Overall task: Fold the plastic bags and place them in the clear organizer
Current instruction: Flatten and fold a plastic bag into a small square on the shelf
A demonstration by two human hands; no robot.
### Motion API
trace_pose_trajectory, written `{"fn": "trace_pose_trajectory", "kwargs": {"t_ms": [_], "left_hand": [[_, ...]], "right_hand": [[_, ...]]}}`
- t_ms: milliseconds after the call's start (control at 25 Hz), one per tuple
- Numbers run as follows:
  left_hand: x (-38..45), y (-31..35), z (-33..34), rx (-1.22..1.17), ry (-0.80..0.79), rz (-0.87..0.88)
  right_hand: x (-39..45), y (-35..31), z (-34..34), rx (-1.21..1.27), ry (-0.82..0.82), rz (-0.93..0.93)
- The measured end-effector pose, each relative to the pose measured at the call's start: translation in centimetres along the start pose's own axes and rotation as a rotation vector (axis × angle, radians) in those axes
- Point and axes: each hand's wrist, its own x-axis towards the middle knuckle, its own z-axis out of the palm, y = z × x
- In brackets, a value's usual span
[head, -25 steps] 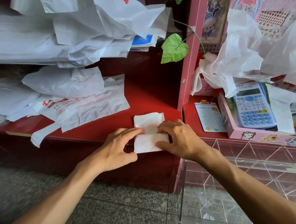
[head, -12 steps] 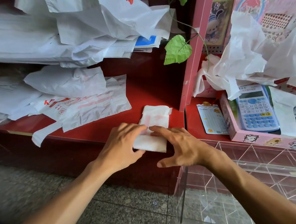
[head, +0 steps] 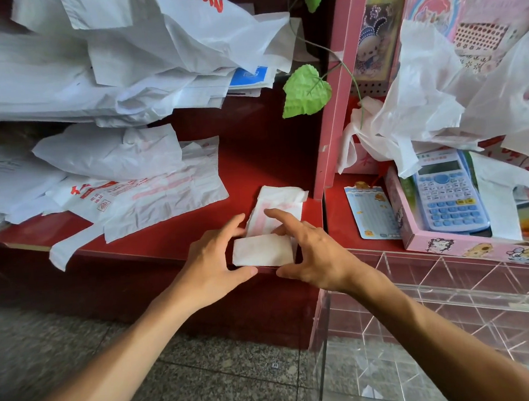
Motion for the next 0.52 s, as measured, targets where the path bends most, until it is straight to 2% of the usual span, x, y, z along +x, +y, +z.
{"fn": "trace_pose_trajectory", "kwargs": {"t_ms": [160, 280, 400, 520], "left_hand": [[0.5, 0.0, 0.3, -0.029, 0.051, 0.044], [0.2, 0.2, 0.3, -0.050, 0.006, 0.054], [-0.1, 0.4, 0.2, -0.060, -0.026, -0.019], [0.0, 1.1, 0.0, 0.017, -0.004, -0.007]], "right_hand": [[0.2, 0.3, 0.4, -0.043, 0.086, 0.090], [0.2, 0.3, 0.0, -0.034, 0.057, 0.128], [0.1, -0.1, 0.0, -0.049, 0.039, 0.085], [0.1, -0.2, -0.1, 0.119, -0.011, -0.050]]}}
